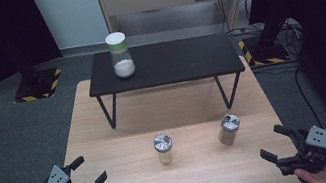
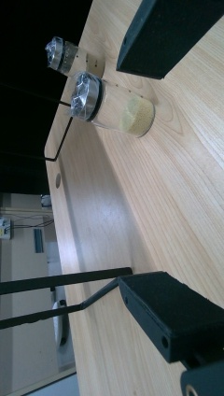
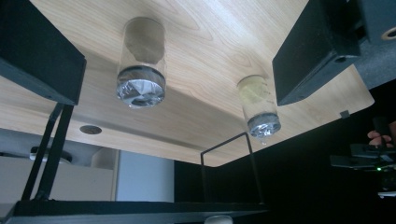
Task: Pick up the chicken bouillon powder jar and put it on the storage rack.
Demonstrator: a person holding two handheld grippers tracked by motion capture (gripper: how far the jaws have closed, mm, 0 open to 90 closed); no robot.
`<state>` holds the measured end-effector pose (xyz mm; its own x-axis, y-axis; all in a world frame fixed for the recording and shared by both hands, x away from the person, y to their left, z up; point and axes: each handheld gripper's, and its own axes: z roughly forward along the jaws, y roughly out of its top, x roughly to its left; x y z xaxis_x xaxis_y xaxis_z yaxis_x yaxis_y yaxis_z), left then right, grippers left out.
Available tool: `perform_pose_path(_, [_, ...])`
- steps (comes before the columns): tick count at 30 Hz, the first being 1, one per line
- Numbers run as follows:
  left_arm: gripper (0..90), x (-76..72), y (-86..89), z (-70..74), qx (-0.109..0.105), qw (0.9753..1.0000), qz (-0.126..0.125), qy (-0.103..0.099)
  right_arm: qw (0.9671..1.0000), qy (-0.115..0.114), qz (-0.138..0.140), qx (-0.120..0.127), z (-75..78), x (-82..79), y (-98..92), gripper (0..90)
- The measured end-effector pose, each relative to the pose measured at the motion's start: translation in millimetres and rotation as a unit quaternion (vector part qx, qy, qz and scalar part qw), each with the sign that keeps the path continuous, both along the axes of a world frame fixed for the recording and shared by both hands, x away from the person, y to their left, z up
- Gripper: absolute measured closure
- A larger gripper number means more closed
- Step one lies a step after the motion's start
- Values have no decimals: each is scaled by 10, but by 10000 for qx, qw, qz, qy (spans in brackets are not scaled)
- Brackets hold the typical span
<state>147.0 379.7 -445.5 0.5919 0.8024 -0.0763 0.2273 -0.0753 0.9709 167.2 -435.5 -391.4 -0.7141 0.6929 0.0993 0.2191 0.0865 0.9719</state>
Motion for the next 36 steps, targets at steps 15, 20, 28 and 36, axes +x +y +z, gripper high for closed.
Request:
perform_pose_path(15, [0,5,-6,0,5,10000,9,13,9995,-81,280,-75,277,161,81,41])
perform_pose_path(20, [1,18,-12,1,28,10000,-10,38,9991,-104,412,-83,351,275,157,41])
perform_pose_path(28, [1,18,-11,1,30,10000,-19,34,9976,-117,650,-214,467,462,335,42])
perform_pose_path(36, [2,21,-12,1,28,10000,-25,49,9961,-123,811,-318,507,616,519,44])
